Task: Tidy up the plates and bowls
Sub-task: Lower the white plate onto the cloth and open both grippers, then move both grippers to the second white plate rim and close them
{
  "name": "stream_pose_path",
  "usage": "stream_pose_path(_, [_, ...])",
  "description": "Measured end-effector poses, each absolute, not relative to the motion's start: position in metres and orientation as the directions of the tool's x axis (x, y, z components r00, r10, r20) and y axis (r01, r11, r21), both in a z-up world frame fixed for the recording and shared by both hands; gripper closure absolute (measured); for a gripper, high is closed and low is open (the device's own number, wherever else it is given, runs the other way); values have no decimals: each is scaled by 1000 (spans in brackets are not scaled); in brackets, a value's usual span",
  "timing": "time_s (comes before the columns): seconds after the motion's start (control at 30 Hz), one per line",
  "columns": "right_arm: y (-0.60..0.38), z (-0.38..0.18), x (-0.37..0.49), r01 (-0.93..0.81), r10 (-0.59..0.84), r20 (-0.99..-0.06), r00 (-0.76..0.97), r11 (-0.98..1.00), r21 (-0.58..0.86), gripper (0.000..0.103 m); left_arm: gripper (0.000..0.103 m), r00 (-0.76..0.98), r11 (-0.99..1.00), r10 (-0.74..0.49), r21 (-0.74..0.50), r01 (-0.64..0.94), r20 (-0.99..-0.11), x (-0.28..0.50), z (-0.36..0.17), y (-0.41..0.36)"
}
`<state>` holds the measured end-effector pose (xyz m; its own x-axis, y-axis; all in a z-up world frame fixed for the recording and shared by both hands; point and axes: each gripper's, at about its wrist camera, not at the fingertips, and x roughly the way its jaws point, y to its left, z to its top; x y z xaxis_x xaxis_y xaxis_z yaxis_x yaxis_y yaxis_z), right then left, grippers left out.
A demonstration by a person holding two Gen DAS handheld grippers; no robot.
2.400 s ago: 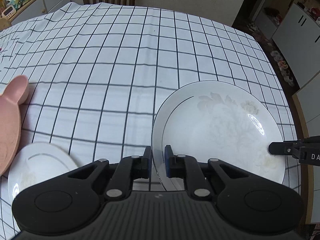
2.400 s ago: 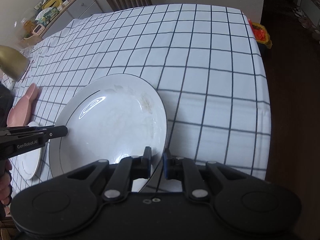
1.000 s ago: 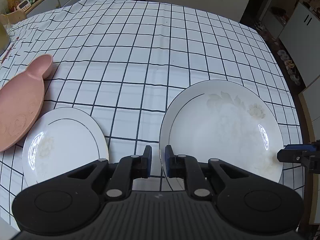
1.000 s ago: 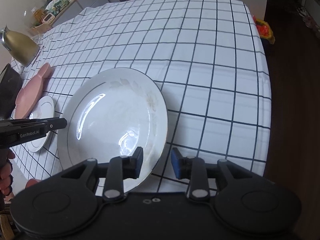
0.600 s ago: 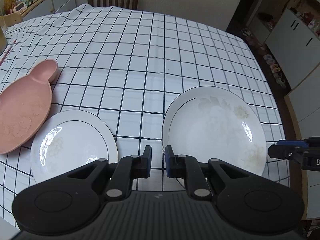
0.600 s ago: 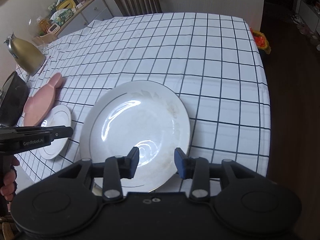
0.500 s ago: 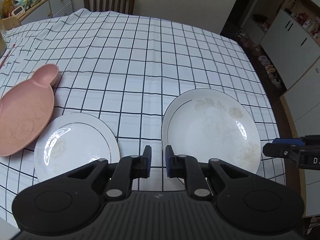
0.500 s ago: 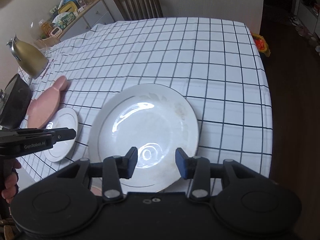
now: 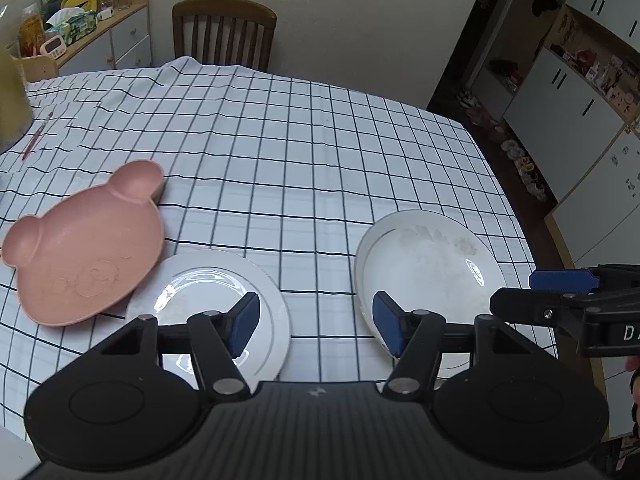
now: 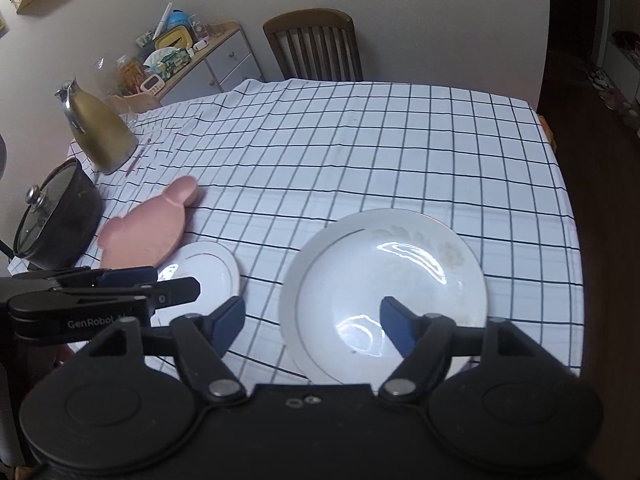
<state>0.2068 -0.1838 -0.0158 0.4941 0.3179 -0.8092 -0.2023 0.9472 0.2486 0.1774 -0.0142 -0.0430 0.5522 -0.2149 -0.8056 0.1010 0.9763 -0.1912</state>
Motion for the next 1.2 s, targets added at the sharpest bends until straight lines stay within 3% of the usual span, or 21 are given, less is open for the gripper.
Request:
stream_pose_path(0.13, [-156,-14,208,-239,319,-807,498,945,226,12,39,579,977,-209,-193,91,-788,173,-40,8])
stream_pose_path(0.27, [-129,-16,213,-285,327,-804,496,936,204,8,26,611,981,-187,-176,78,-770,169,-40,26])
stream_pose_path(0.7, [-73,-48,247,-316,320,-830,456,931,185,5,25,592,979,-105,-188,-81,-799,177,-70,92])
stream_pose_path(1.2, [-47,-113,282,-324,304,-901,309,925,201,29,26,508,962,-89,-207,-181,-857,189,-133,122])
